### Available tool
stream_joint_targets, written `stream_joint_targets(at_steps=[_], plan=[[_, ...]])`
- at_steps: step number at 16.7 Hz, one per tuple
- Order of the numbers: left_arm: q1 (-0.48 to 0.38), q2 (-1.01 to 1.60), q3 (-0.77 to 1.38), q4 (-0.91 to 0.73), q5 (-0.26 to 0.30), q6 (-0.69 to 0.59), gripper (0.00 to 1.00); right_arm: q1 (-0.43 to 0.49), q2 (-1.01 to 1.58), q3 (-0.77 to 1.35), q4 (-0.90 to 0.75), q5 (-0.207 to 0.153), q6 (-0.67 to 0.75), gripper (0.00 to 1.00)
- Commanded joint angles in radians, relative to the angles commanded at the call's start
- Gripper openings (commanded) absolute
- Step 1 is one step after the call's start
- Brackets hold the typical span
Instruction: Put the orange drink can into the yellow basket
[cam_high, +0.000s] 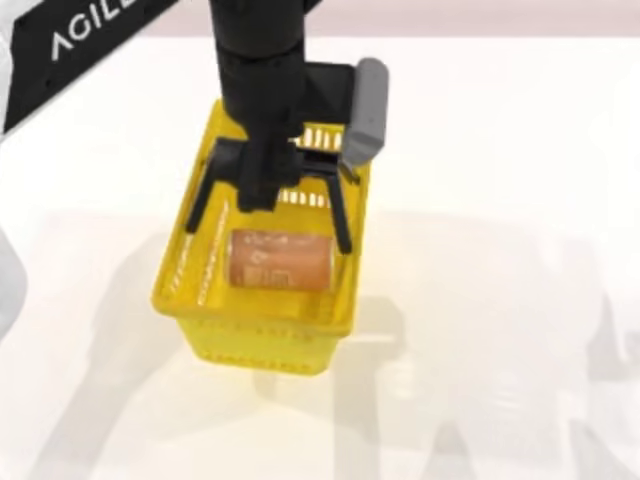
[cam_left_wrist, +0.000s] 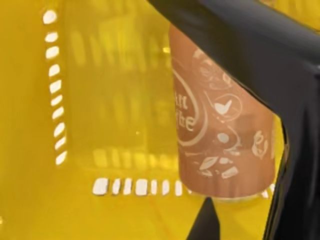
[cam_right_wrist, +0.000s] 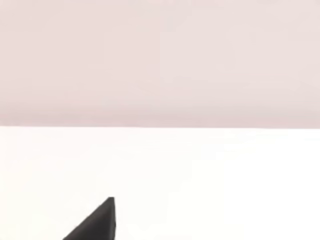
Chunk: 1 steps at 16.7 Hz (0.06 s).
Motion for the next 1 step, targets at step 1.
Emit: stream_joint_targets(at_steps=[1], plan=[[0.002,-0.001,0.005,-0.005,0.0,0.001,0.0,0.0,0.0,0.0,0.0,0.0,0.0,1.0]])
